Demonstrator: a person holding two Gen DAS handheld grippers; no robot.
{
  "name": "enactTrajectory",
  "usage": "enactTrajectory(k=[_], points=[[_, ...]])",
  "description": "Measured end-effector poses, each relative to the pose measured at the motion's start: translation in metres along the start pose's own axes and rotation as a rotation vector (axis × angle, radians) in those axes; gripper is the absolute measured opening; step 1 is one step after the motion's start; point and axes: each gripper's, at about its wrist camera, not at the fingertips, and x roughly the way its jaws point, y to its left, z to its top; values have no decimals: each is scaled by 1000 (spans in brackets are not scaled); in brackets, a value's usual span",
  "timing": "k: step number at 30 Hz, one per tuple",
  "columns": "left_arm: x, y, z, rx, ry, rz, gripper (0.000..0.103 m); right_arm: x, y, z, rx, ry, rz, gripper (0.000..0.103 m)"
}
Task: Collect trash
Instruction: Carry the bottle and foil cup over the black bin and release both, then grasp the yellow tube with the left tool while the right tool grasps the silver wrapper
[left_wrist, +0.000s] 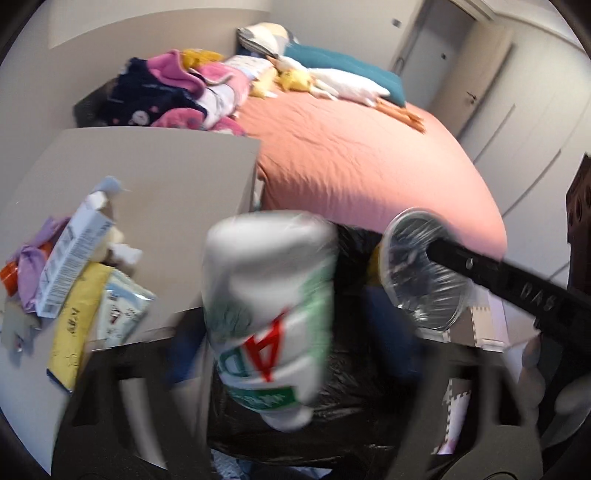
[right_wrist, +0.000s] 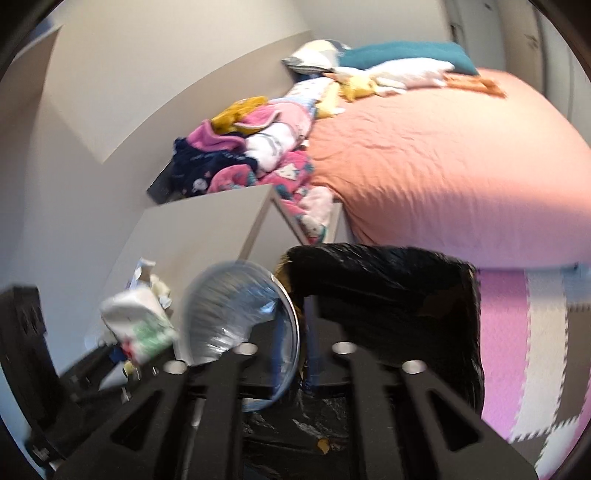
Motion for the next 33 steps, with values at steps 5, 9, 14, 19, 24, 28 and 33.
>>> enactTrajectory(k=[5,9,14,19,24,28,33], points=[[2,-16,0,65,-25,22,97,-16,-12,3,35,-72,-63,65],[2,-11,2,42,-30,28,97,-18,-13,5,46,-84,-69,65],[-3,-3,-1,22,-36,40,97,-18,-10,3,38,-82,-63,65],[-8,2,-3,15,-42,52,97,-13,0,4,24,-71,-49,65],[-12,14,-5,-1,-56,72,97,-8,12,3,0,-64,-38,70],[-17,28,-10,-28,-63,93,97,-4,29,2,-33,-72,-37,78],[-23,47,-17,-60,-65,119,97,3,52,-1,-86,-76,-28,81]])
